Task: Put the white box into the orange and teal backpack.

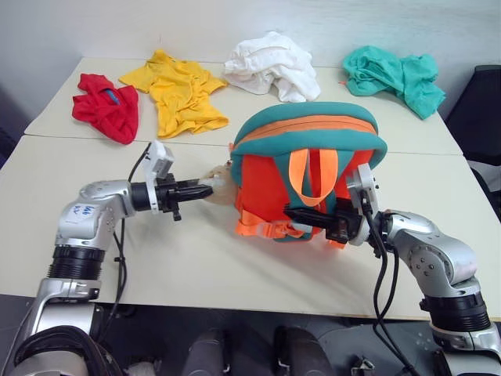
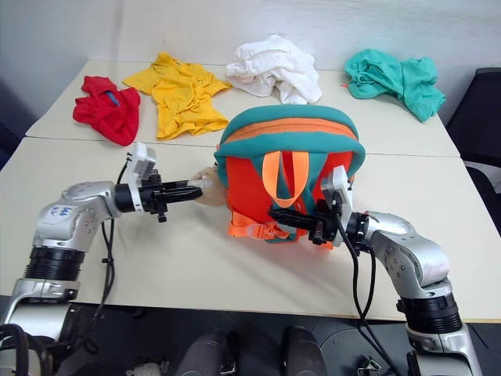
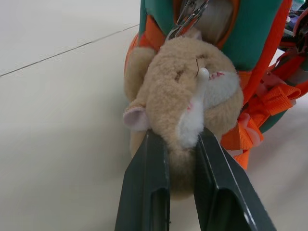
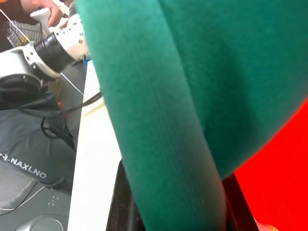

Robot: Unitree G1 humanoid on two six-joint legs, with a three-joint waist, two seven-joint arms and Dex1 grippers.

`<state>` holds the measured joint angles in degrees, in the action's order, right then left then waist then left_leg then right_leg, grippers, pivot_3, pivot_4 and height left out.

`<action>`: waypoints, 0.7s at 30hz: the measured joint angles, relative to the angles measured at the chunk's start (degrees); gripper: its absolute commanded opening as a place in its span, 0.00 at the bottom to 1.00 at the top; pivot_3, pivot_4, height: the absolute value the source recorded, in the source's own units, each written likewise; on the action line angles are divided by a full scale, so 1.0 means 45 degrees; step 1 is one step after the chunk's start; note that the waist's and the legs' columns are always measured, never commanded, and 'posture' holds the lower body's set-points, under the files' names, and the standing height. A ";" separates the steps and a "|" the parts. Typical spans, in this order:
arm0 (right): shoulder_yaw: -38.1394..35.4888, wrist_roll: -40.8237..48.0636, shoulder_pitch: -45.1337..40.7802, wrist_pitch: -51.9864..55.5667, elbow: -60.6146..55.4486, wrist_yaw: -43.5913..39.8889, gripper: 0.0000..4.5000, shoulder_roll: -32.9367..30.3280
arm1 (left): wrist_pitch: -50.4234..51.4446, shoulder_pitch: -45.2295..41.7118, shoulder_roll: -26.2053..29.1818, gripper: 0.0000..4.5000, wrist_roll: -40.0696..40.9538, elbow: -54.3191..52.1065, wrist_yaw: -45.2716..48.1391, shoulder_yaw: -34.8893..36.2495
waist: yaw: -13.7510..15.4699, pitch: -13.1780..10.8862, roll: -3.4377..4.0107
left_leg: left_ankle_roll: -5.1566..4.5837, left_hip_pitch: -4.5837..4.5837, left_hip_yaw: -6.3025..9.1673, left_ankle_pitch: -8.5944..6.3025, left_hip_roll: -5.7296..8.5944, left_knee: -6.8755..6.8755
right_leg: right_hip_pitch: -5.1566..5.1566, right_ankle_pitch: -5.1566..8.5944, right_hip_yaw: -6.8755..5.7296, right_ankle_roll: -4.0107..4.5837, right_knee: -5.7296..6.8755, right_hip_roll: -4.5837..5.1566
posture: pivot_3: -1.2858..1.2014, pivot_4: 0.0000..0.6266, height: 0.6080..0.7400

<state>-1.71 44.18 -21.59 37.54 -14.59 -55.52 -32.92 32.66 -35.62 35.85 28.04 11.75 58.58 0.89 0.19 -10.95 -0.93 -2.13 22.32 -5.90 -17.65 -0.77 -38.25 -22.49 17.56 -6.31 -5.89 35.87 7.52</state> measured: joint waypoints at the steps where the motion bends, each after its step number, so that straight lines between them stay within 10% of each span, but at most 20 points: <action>1: -0.0022 0.0004 0.0003 0.0002 -0.0004 0.0033 0.01 0.0002 | 0.0121 0.0107 -0.0080 0.08 0.0008 -0.0169 -0.0057 0.0007 | 0.0022 0.0000 0.0000 | -0.0002 0.0000 0.0004 -0.0001 0.0005 -0.0001 | 0.0003 0.0000 0.0004 0.0000 0.0000 0.0003 | 0.52 0.24 1.00; 14: -0.0212 0.0053 -0.0071 -0.0039 0.0003 0.0385 0.01 0.0596 | 0.1759 0.1776 0.0246 0.08 -0.0458 -0.2214 -0.0984 -0.0363 | -0.0047 0.0004 0.0000 | 0.0001 -0.0010 0.0011 -0.0003 -0.0002 0.0011 | 0.0002 0.0000 0.0024 0.0001 0.0002 0.0014 | 0.52 0.24 1.00; 17: -0.0226 0.0062 -0.0073 -0.0090 0.0031 0.0406 0.01 0.0748 | 0.1590 0.2218 0.0390 0.26 -0.0502 -0.2921 -0.1135 -0.0221 | -0.0058 0.0003 0.0000 | 0.0003 -0.0007 0.0007 -0.0003 -0.0002 0.0014 | -0.0002 0.0000 0.0025 0.0001 -0.0002 0.0013 | 0.52 0.24 1.00; 21: -0.0361 -0.0027 -0.0060 -0.0398 0.0084 0.0227 0.32 0.0404 | 0.1335 0.3212 0.0807 0.57 -0.0185 -0.3903 -0.1131 0.0665 | -0.0090 0.0002 0.0002 | 0.0005 -0.0003 0.0005 -0.0004 -0.0003 0.0020 | -0.0013 0.0000 0.0031 0.0001 -0.0006 0.0014 | 0.52 0.24 1.00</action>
<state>-3.34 44.05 -21.86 35.75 -14.21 -54.50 -31.10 38.67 -21.17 39.49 27.21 -5.82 53.49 3.88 -0.21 -10.94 -0.92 -2.10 22.31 -5.88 -17.67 -0.79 -38.17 -22.55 17.57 -6.17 -5.88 35.84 7.58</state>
